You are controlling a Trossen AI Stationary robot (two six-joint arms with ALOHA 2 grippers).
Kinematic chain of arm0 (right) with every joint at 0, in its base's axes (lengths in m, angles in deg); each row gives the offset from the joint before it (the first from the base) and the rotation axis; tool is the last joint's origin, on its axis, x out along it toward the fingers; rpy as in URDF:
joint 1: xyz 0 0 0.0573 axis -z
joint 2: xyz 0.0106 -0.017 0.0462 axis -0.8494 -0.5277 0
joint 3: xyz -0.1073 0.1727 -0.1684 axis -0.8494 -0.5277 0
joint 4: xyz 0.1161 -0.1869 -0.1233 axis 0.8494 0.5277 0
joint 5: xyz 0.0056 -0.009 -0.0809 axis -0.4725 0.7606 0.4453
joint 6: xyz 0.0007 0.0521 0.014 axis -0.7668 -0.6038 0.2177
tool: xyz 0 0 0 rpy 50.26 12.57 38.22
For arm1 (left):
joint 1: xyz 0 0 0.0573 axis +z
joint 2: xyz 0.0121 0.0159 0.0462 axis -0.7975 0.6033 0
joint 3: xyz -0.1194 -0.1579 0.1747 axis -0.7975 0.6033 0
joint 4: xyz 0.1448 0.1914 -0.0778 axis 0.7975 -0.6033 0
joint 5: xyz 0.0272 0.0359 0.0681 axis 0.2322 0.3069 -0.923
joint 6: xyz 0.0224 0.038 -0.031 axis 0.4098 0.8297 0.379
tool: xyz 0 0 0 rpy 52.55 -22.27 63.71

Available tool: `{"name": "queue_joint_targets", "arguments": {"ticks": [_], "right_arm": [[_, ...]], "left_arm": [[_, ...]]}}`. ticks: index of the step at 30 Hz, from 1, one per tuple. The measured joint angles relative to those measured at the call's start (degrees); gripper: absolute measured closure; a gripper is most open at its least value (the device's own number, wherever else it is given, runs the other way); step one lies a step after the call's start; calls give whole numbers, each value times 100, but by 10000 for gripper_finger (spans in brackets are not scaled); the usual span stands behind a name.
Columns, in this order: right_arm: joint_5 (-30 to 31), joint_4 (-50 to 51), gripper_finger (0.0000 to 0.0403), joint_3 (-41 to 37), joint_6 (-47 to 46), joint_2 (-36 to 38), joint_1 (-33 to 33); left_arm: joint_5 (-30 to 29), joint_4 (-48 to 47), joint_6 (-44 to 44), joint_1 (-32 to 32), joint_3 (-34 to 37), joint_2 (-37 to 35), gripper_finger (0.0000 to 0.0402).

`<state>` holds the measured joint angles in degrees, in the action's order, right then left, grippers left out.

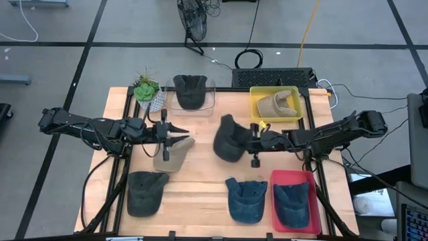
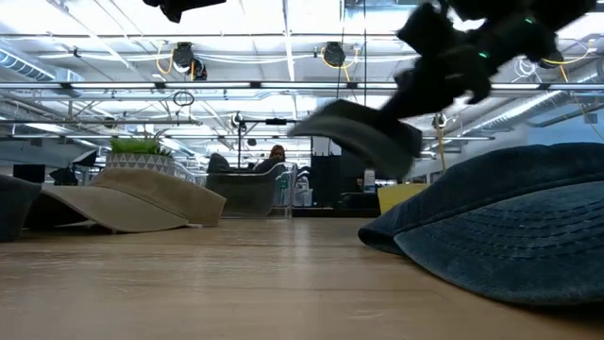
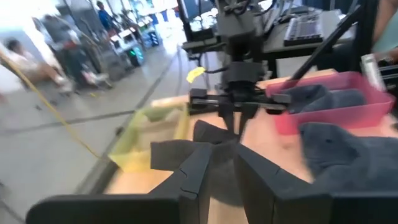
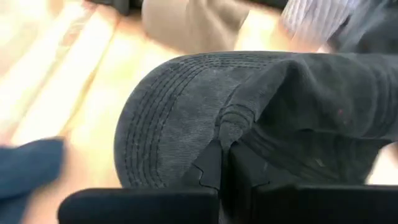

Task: Pick & Place hat
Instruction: Put the right black cap into the transparent bin

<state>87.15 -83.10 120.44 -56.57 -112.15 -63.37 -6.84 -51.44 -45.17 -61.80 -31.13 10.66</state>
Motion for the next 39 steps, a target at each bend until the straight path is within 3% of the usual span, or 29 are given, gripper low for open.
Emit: {"name": "queue_joint_targets", "arguments": {"ticks": [10,15,25,33,39], "right_arm": [[361,-51,403,1767,1871,-1584,677],[789,-857,403,2489,2950,-2247,1100],[355,-1285,403,3914,3939,-3586,1761],[335,-2079,403,4166,4848,-4283,2098],[-169,-2222,403,4252,4610,-4605,2334]], "left_arm": [[-263,66,40,-29,0,-46,323],[-220,8,44,-151,2,-205,323],[-224,-175,-16,-383,2,-810,323],[-225,-365,24,-435,2,-917,323],[-706,-115,195,-424,2,-1061,323]]}}
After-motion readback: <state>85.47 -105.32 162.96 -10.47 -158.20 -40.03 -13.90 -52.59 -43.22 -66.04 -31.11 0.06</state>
